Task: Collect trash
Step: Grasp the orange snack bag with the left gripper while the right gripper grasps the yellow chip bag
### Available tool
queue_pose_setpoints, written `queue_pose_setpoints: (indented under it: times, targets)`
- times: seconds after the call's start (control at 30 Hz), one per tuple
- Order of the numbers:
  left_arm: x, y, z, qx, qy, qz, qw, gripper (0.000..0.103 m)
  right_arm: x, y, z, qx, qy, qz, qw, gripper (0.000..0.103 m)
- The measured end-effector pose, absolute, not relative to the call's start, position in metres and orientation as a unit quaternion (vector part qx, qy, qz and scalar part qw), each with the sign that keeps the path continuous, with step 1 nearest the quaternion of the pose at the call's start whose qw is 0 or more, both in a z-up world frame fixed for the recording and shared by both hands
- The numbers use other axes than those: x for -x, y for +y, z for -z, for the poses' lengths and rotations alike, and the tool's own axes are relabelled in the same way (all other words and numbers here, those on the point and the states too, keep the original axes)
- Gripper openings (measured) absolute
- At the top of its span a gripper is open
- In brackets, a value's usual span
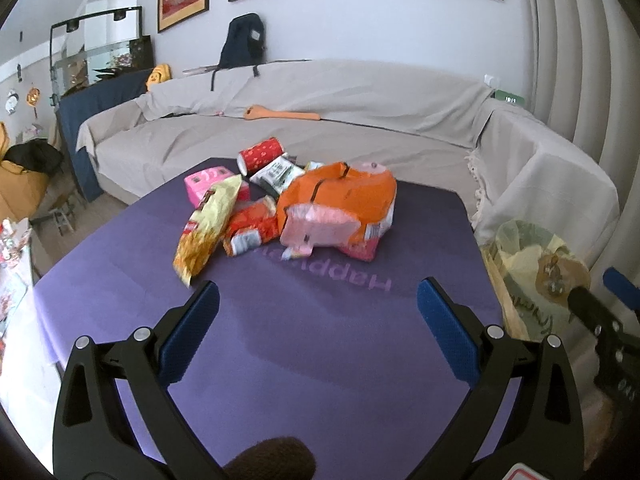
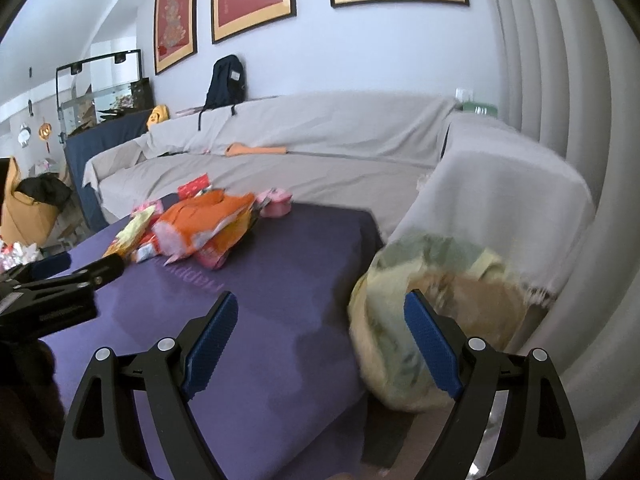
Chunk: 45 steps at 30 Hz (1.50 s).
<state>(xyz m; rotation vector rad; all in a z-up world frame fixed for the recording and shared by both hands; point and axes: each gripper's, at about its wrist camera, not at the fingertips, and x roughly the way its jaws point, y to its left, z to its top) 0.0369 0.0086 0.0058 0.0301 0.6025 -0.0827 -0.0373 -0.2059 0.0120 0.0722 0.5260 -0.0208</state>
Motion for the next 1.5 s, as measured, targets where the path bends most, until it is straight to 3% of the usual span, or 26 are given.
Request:
queue_pose_setpoints:
  times: [0.3,0.7,0.9,0.97,1.03,1.1,1.13,1.27,1.5]
  targets:
    - [-0.111,0.065,-0.025,0.043,0.286,0.069,0.955,0.094,-0.040,-0.208,-0.030,-0.016,0.246,0.009,0.969,0.082]
    - [-0.199,0.057,0.003,0.052,0.396,0.144,0.905,0.094,-0.123,-0.192,-0.018,0.022,0.285,0.007,0.958,0.082]
    - [-0.242,0.044,0.015,0.084,0.435,0.160,0.882,0.084,-0.134,-0.209,-0.024,0.015,0.290,0.016,0.957,0.082]
    - [-0.249,0.036,0.022,0.070,0.441,0.166,0.879,0.074,-0.138,-0.211,-0.023,0.023,0.291,0.017,0.956,0.082]
    - [-0.249,0.031,0.025,0.050,0.438,0.170,0.881,0.043,-0.150,-0.213,-0.017,0.026,0.303,0.015,0.952,0.082]
    - [-0.247,0.030,0.028,0.039,0.438,0.174,0.881,0.018,-0.162,-0.214,-0.009,0.017,0.319,0.011,0.948,0.082]
    - [-0.245,0.033,0.028,0.047,0.438,0.181,0.879,0.012,-0.169,-0.213,-0.004,0.008,0.327,0.004,0.945,0.082]
    - [-0.236,0.053,0.012,0.071,0.421,0.186,0.885,0.002,-0.183,-0.198,0.005,0.000,0.346,-0.019,0.938,0.082]
    - [-0.232,0.086,-0.034,0.077,0.345,0.164,0.921,0.002,-0.184,-0.161,0.022,-0.001,0.371,-0.066,0.926,0.082]
